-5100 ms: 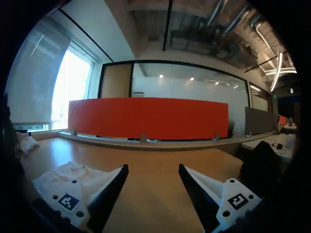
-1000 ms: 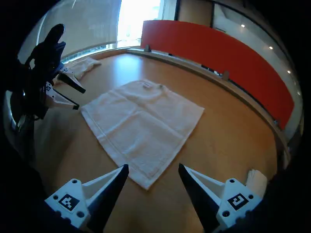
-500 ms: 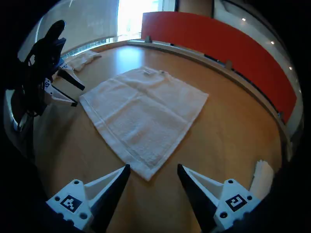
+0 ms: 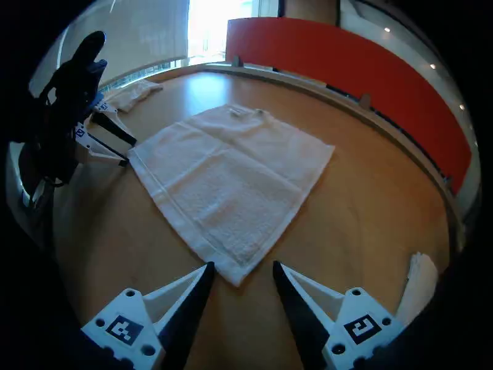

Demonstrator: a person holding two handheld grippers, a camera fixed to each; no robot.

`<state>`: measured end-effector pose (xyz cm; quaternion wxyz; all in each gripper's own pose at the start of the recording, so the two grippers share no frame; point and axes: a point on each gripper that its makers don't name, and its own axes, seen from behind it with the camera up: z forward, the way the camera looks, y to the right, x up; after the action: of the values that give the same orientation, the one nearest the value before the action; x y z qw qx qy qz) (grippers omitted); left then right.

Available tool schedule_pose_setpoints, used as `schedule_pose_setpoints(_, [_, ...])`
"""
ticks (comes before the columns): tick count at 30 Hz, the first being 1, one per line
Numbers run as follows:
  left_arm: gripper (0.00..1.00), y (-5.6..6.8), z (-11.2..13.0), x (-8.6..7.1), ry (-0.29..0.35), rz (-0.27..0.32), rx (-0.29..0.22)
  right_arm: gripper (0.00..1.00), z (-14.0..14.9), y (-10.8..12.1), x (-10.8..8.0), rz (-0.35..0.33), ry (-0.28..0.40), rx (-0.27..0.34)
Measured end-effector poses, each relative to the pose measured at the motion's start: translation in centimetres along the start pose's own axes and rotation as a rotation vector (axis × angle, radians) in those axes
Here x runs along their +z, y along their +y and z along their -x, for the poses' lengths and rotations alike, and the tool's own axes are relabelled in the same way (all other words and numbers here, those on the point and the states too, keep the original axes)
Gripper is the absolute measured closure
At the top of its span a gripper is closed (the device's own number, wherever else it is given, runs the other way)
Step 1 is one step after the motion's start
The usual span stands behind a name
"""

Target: Fold towel

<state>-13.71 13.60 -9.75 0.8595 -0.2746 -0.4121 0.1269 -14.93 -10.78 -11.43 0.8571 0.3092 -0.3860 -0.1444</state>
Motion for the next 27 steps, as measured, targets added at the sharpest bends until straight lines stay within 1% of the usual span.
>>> schedule_pose_setpoints(6, [0.32, -0.1, 0.0, 0.0, -0.002, -0.001, 0.000, 0.38, 0.1, -0.3, 0.0, -0.017, -0.001, -0.002])
schedule_pose_setpoints(9, [0.38, -0.1, 0.1, 0.0, -0.005, -0.001, 0.000, 0.43, 0.1, -0.5, -0.1, -0.027, -0.001, -0.001])
schedule_pose_setpoints(12, [0.46, 0.0, 0.1, 0.0, -0.008, 0.001, 0.004, 0.53, 0.1, -0.9, -0.1, -0.039, -0.002, 0.001])
schedule_pose_setpoints(14, [0.47, 0.0, 0.1, 0.0, -0.010, 0.003, 0.009, 0.60, 0.1, -1.1, -0.1, -0.047, -0.004, 0.002])
schedule_pose_setpoints(18, [0.48, 0.1, 0.1, 0.0, -0.012, 0.007, 0.015, 0.68, 0.0, -1.4, -0.1, -0.050, -0.006, 0.001])
schedule_pose_setpoints(22, [0.66, 0.1, 0.2, 0.0, -0.015, 0.006, 0.015, 0.75, 0.0, -1.4, 0.0, -0.046, -0.010, 0.009])
schedule_pose_setpoints(27, [0.77, 0.2, 0.3, 0.0, -0.018, -0.003, 0.005, 0.79, -0.1, -1.3, -0.1, -0.039, -0.015, 0.033])
